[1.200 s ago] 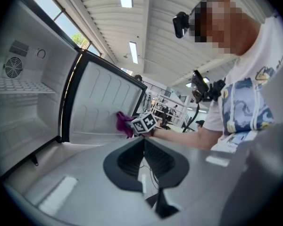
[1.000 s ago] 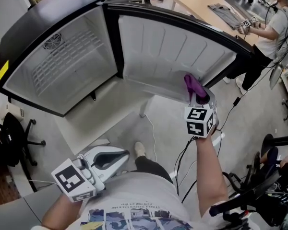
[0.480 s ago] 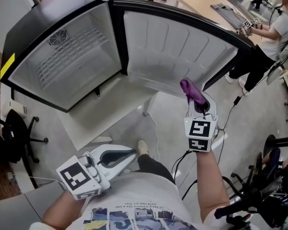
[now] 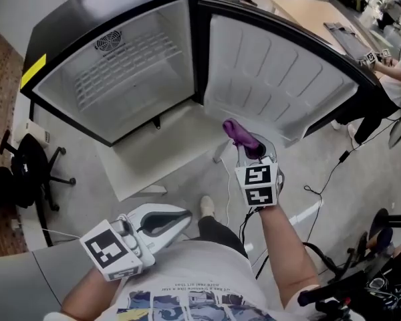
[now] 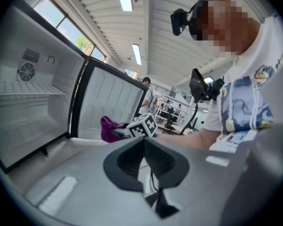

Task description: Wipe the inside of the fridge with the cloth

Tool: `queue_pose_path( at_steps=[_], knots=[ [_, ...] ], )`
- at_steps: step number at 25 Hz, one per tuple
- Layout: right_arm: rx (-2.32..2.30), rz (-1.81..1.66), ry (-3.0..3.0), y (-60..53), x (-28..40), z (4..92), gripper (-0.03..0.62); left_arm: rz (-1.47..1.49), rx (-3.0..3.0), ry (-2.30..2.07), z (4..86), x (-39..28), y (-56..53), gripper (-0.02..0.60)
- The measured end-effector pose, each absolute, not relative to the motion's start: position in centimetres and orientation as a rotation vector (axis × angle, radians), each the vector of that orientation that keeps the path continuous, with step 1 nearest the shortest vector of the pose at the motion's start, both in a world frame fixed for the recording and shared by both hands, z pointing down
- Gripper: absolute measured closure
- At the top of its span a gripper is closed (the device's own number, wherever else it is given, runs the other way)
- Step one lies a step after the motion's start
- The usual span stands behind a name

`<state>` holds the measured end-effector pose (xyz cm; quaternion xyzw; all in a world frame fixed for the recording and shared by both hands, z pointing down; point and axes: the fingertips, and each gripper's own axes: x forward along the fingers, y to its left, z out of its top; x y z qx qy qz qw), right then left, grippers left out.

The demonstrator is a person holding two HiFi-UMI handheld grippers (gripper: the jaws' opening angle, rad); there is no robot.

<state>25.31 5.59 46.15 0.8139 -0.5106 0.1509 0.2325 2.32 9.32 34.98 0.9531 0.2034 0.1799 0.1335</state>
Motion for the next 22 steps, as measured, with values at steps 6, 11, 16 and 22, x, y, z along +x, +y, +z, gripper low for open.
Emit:
queue_pose_path(
  at_steps=[6, 11, 16, 22],
  knots=[
    [2.174, 0.671, -1.533, 1.3, 24.6, 52.1, 0.54, 0.532, 2.766, 0.448, 35.3, 1.0, 7.2, 0.575],
    [2.124, 0.879, -1.571, -1.7, 24.7, 56.4, 0.54, 0.538, 2.769, 0.356, 35.4, 0.5, 5.6, 0.575],
    [2.223, 1.215, -1.582, -2.8, 26.3, 59.0, 0.54, 0.538, 2.763, 0.302, 35.4, 0.8, 4.6, 0.575],
    [2.268, 1.331, -1.625, -3.8, 27.5, 59.2, 0.54, 0.544, 2.756, 0.298, 35.6, 1.9, 4.2, 0.576]
  ],
)
